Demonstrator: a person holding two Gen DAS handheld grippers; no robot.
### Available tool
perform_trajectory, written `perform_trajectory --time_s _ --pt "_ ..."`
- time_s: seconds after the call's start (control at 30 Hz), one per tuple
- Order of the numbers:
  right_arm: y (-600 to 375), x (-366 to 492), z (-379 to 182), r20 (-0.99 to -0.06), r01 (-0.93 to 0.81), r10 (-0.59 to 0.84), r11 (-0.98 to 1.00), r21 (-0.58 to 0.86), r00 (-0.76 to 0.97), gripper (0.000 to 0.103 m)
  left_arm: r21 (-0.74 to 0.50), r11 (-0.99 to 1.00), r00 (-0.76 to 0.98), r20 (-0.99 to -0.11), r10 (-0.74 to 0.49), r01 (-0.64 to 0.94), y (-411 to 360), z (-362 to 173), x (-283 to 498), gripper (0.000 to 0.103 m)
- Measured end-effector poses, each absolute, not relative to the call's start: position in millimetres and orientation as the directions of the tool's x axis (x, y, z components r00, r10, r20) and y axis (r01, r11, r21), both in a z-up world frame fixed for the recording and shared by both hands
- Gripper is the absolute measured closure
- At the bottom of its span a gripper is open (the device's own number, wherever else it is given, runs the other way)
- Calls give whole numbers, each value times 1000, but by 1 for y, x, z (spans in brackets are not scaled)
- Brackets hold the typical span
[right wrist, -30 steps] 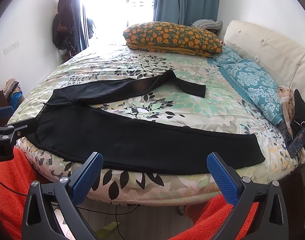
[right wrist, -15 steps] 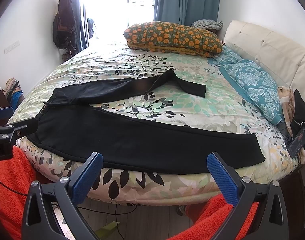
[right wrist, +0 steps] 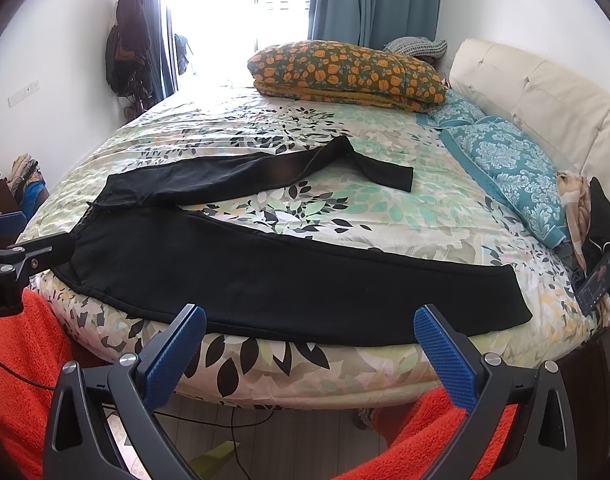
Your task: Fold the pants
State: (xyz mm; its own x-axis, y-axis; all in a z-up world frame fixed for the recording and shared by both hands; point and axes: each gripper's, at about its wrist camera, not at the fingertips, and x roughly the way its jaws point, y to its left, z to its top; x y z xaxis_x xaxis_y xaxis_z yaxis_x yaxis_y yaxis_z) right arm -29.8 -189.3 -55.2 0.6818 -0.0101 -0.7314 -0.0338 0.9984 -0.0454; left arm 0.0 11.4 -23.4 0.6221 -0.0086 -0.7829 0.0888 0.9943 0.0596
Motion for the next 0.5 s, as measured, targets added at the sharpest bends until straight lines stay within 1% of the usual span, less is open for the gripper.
perform_trajectory --time_s 0.5 --pt "-189 -29 -56 -735 -35 -9 998 -45 678 0 58 995 622 -783 -9 87 10 -25 0 2"
